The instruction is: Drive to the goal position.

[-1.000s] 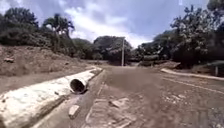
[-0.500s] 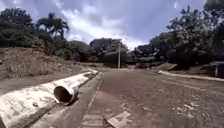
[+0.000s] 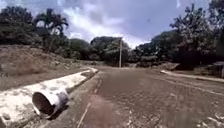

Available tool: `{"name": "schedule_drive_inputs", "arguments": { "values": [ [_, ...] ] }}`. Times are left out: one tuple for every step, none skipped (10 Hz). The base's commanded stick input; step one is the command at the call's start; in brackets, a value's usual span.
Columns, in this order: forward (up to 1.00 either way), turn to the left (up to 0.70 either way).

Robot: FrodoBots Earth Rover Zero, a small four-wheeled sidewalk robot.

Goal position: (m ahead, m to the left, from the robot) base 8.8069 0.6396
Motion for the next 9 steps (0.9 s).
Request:
{"name": "schedule_drive_inputs", "arguments": {
  "values": [
    [1.00,0.00],
    [1.00,0.00],
    [1.00,0.00],
    [1.00,0.00],
    [1.00,0.00],
    [1.00,0.00],
    [1.00,0.00],
    [1.00,0.00],
    [1.00,0.00]
  ]
}}
